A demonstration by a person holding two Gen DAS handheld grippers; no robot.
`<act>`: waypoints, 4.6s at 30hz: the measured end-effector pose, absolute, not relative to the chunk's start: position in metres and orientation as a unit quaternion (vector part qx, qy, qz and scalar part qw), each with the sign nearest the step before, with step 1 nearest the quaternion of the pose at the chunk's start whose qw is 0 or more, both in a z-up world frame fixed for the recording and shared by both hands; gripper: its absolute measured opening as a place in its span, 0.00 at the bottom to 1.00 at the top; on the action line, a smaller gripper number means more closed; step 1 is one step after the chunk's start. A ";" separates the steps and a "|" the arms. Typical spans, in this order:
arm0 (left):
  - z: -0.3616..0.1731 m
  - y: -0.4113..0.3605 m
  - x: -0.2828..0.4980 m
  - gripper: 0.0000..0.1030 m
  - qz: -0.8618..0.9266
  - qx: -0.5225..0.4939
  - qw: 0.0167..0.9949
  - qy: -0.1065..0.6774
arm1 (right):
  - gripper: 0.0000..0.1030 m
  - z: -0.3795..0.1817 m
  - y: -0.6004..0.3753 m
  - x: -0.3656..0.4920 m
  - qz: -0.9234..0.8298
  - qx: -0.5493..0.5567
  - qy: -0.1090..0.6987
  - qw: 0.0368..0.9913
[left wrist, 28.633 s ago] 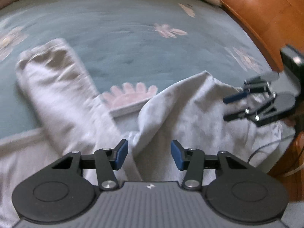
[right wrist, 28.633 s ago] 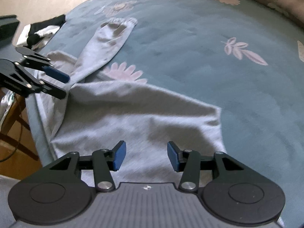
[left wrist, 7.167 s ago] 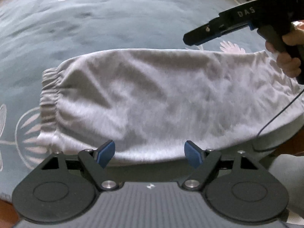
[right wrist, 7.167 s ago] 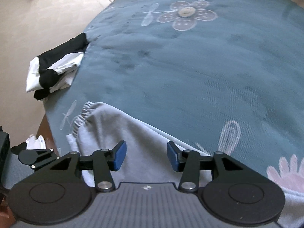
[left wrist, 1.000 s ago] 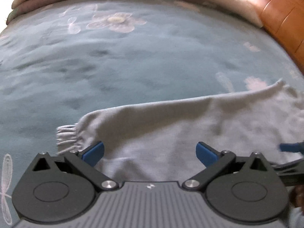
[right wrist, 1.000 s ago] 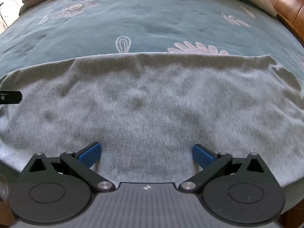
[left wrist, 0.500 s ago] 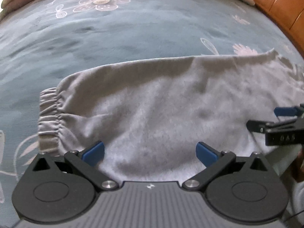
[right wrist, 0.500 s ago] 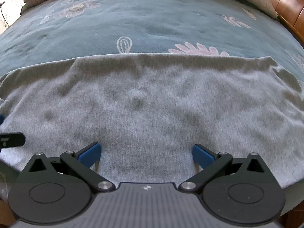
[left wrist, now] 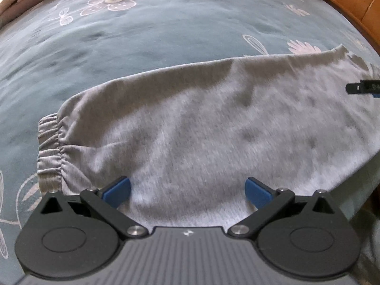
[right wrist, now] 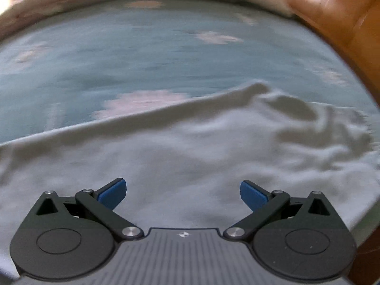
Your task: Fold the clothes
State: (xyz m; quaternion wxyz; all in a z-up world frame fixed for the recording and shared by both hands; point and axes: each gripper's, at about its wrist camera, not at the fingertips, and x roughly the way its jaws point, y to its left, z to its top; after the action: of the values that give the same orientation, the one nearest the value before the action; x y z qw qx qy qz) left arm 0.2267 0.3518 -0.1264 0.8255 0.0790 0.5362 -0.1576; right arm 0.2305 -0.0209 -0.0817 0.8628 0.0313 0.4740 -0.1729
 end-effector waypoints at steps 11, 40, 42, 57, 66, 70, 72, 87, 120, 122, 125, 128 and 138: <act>-0.111 0.341 0.232 0.99 -0.155 0.083 0.827 0.534 | 1.00 -0.080 -0.061 0.238 -0.155 0.100 0.477 0.859; -0.101 0.211 0.252 0.99 -0.165 0.078 0.828 0.530 | 1.00 -0.074 -0.213 0.297 -0.106 -0.053 0.494 0.861; -0.100 0.199 0.255 0.99 -0.169 0.069 0.828 0.530 | 1.00 -0.064 -0.218 0.293 -0.117 -0.053 0.475 0.870; -0.098 0.101 0.280 0.99 -0.215 0.068 0.824 0.519 | 1.00 -0.074 -0.262 0.296 -0.104 -0.057 0.484 0.867; -0.096 0.045 0.285 0.99 -0.252 0.103 0.814 0.513 | 1.00 -0.087 -0.291 0.299 -0.110 -0.026 0.486 0.866; -0.096 0.028 0.285 0.99 -0.260 0.102 0.807 0.521 | 1.00 -0.082 -0.306 0.284 -0.117 -0.036 0.493 0.861; -0.099 0.020 0.286 0.99 -0.264 0.097 0.800 0.531 | 1.00 -0.090 -0.313 0.286 -0.118 -0.043 0.511 0.850; -0.092 0.075 0.263 0.99 -0.180 0.029 0.828 0.530 | 1.00 -0.049 -0.245 0.302 -0.037 0.004 0.490 0.871; -0.073 0.370 0.173 0.99 -0.115 -0.122 0.887 0.430 | 1.00 -0.056 0.099 0.275 0.048 -0.124 0.532 0.836; -0.075 0.370 0.166 0.99 -0.111 -0.122 0.888 0.429 | 1.00 -0.061 0.104 0.270 0.057 -0.122 0.534 0.835; -0.076 0.365 0.158 0.99 -0.095 -0.124 0.891 0.427 | 1.00 -0.068 0.107 0.263 0.086 -0.116 0.531 0.835; -0.074 0.351 0.156 0.99 -0.088 -0.127 0.892 0.425 | 1.00 -0.069 0.100 0.255 0.125 -0.115 0.515 0.840; -0.065 0.224 0.204 0.99 -0.102 -0.147 0.884 0.432 | 1.00 -0.042 -0.020 0.242 0.190 -0.039 0.496 0.846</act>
State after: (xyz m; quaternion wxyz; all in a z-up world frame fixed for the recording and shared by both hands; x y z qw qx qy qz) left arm 0.2035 0.2242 -0.0651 0.8840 -0.1470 0.4320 -0.1016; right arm 0.2420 -0.0197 -0.0424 0.8463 -0.0387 0.4962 0.1898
